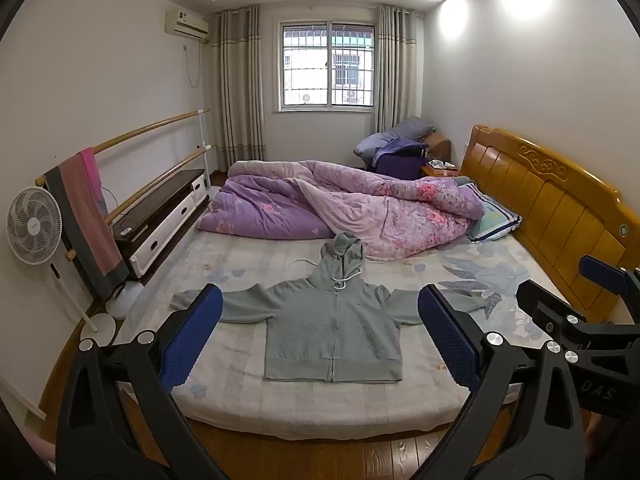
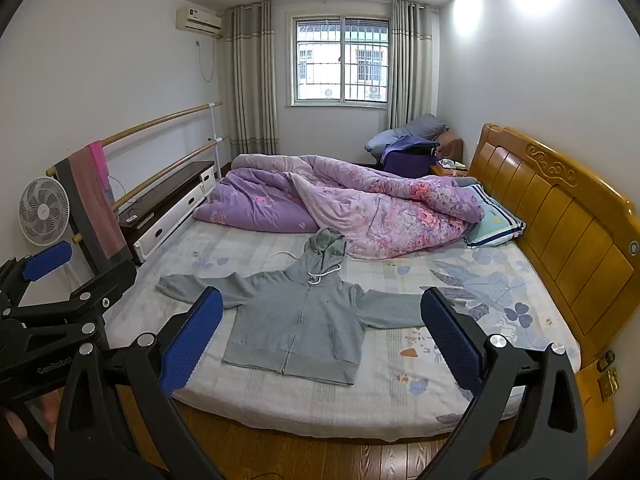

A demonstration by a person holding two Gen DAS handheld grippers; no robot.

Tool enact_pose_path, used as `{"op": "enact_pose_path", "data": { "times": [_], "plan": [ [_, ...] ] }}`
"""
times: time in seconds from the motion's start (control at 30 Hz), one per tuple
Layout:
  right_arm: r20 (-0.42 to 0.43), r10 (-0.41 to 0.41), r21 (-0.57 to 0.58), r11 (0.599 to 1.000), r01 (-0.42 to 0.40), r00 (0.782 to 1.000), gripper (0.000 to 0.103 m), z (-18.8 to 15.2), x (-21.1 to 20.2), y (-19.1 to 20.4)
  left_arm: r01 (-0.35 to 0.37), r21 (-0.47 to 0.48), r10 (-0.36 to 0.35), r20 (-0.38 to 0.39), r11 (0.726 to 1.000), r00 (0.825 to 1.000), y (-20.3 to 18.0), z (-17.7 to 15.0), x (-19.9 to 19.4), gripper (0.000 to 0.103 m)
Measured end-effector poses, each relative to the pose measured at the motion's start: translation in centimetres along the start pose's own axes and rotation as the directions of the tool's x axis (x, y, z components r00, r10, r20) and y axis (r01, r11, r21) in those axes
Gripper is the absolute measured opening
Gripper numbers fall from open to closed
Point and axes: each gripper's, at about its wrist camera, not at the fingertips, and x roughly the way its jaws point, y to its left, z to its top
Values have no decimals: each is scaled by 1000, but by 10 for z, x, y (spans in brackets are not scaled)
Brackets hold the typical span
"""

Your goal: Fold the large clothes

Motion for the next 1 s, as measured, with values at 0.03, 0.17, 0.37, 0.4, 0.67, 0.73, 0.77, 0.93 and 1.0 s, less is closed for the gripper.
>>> {"op": "enact_pose_path", "data": {
  "times": [0.03, 0.17, 0.37, 0.4, 0.67, 0.73, 0.77, 0.93, 1.0],
  "plan": [
    [0, 2, 2, 1000, -2, 1000, 96, 0, 0, 0, 0, -1, 0, -2, 1000, 1000, 0, 0, 0, 98],
    [-5, 4, 1, 1000, -4, 1000, 96, 0, -1, 0, -1, -1, 1, -6, 1000, 1000, 0, 0, 0, 98],
    [-9, 5, -1, 1000, -5, 1000, 96, -1, 2, 4, 0, -4, 0, -10, 1000, 1000, 4, 0, 3, 98],
    [-11, 3, 0, 1000, -3, 1000, 96, 0, 2, 2, -1, -4, 1, -8, 1000, 1000, 5, 0, 3, 98],
    [-17, 4, 4, 1000, -4, 1000, 96, -3, 8, 7, -5, -1, 5, -8, 1000, 1000, 7, -1, 9, 98],
    [-17, 6, 4, 1000, -6, 1000, 96, -3, 8, 6, -4, -1, 4, -8, 1000, 1000, 8, -1, 10, 98],
    [-16, 6, 4, 1000, -6, 1000, 96, -3, 8, 6, -4, -1, 4, -8, 1000, 1000, 7, -1, 10, 98],
    [-20, 4, 10, 1000, -4, 1000, 96, 0, 12, 4, -7, -1, 7, -9, 1000, 1000, 11, 0, 10, 98],
    [-21, 5, 12, 1000, -4, 1000, 96, 0, 13, 3, -9, 0, 9, -7, 1000, 1000, 14, 0, 10, 98]
  ]
}}
